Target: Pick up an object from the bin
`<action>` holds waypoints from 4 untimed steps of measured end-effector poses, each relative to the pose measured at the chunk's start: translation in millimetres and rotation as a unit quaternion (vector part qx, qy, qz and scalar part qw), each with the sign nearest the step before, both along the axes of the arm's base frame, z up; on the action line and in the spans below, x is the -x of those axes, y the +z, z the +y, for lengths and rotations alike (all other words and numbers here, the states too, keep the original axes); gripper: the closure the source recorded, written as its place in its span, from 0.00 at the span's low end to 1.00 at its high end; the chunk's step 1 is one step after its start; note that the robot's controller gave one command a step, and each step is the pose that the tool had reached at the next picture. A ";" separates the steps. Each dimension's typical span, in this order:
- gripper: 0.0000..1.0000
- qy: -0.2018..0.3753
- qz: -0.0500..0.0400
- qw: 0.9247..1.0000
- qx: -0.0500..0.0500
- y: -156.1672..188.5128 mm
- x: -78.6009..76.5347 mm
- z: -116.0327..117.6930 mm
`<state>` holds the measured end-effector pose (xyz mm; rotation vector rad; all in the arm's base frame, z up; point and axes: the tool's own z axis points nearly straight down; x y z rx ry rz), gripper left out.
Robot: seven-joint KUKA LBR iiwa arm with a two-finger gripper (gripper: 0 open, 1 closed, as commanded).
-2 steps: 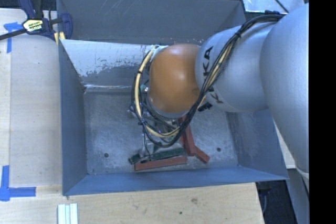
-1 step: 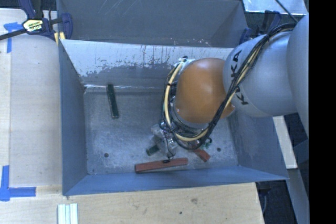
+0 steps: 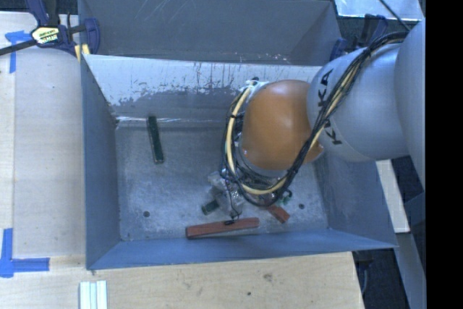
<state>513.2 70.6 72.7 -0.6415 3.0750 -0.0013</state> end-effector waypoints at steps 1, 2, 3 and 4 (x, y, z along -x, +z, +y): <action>1.00 0.006 -0.001 1.000 0.000 0.8 -0.4 0.5; 1.00 -0.007 -0.001 1.000 0.000 2.5 1.0 1.4; 1.00 0.000 0.000 1.000 -0.001 33.4 7.7 1.5; 0.00 -0.031 0.000 1.000 -0.001 42.4 4.1 1.8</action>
Offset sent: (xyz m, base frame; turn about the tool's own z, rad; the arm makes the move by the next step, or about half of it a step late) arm -0.0036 0.0025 0.0018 0.0240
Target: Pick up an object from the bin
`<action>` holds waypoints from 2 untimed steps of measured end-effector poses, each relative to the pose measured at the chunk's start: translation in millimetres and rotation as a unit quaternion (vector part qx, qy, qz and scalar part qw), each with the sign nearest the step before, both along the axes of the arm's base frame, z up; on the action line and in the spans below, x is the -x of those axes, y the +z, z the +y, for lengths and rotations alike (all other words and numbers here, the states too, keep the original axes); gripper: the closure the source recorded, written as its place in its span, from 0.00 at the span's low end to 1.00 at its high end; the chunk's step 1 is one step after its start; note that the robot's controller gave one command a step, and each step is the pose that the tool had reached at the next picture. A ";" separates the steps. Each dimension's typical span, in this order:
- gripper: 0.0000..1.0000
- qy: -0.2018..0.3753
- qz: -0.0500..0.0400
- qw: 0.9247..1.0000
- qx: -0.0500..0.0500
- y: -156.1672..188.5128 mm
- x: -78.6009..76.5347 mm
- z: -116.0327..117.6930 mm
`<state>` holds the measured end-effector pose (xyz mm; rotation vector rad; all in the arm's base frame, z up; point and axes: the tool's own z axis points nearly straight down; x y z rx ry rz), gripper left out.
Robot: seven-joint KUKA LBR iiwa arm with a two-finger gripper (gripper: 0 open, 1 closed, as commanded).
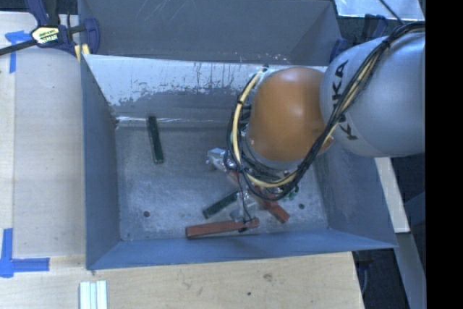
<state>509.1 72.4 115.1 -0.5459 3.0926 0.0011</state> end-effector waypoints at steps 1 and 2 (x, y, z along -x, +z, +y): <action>0.00 -0.001 0.000 1.000 0.000 0.1 -0.1 0.0; 1.00 0.192 -0.001 0.981 0.000 -44.7 1.6 -7.1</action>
Offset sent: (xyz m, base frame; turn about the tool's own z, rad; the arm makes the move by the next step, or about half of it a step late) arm -0.0024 -0.0074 -0.0451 -0.3898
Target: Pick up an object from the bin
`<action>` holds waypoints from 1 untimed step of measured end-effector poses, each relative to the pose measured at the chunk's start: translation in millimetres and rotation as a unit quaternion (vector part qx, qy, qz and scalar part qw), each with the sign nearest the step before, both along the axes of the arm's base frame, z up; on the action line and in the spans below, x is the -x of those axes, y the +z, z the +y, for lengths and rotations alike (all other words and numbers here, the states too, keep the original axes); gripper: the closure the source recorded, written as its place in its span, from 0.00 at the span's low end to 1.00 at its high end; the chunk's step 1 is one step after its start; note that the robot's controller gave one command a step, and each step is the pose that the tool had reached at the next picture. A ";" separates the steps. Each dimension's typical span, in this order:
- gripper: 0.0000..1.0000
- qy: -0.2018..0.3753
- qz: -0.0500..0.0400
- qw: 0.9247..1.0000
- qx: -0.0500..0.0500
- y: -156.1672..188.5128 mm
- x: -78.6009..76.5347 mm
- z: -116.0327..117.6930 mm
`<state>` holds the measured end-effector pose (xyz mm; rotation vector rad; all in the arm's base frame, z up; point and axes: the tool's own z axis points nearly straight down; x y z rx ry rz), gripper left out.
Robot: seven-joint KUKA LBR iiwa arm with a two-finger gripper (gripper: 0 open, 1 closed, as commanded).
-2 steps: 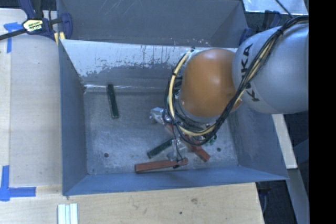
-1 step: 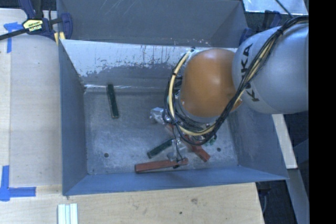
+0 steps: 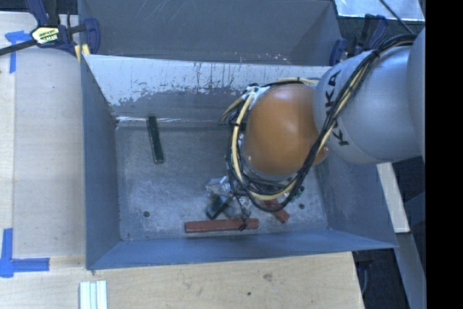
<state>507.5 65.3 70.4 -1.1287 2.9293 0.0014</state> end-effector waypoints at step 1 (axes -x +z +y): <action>1.00 0.000 0.000 1.000 0.000 0.1 0.0 -0.1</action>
Offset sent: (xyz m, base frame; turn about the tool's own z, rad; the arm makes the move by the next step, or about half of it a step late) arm 0.0174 0.0051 0.1387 0.0043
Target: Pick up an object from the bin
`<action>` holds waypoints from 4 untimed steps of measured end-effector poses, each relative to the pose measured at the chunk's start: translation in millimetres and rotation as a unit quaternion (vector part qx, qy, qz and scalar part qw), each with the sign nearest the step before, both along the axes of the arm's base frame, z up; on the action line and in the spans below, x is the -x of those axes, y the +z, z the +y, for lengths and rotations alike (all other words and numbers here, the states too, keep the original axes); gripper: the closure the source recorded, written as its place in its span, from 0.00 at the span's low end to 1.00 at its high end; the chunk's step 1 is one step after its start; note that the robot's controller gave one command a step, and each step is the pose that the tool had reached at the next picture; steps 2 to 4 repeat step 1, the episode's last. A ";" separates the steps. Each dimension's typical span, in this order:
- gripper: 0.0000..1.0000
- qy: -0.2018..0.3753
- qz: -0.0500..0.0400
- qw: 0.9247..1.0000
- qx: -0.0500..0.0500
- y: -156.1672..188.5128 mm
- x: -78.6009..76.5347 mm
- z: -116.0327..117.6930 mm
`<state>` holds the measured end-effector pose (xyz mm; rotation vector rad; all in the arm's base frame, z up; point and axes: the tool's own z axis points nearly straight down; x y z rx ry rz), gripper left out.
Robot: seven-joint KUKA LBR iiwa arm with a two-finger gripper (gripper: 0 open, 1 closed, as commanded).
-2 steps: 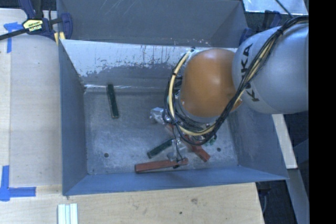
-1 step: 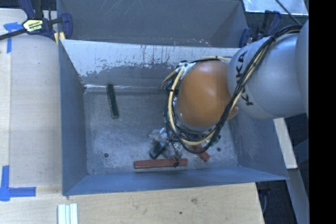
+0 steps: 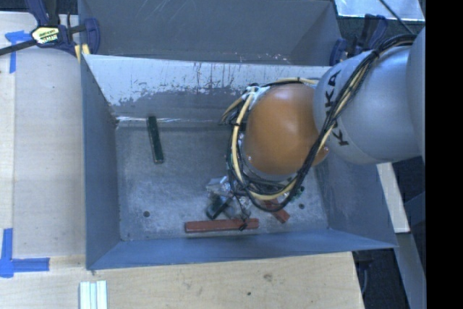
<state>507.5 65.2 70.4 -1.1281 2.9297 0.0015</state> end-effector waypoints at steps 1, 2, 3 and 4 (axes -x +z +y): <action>1.00 -0.004 -0.001 1.000 0.000 139.0 -18.3 5.0; 1.00 -0.004 -0.001 1.000 0.000 139.0 -18.3 5.0; 1.00 -0.004 -0.001 1.000 0.000 139.0 -18.3 5.0; 1.00 -0.004 -0.001 1.000 0.000 139.0 -18.3 5.0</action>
Offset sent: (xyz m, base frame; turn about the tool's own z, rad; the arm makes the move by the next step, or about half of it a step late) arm 0.0000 0.0000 0.0000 0.0000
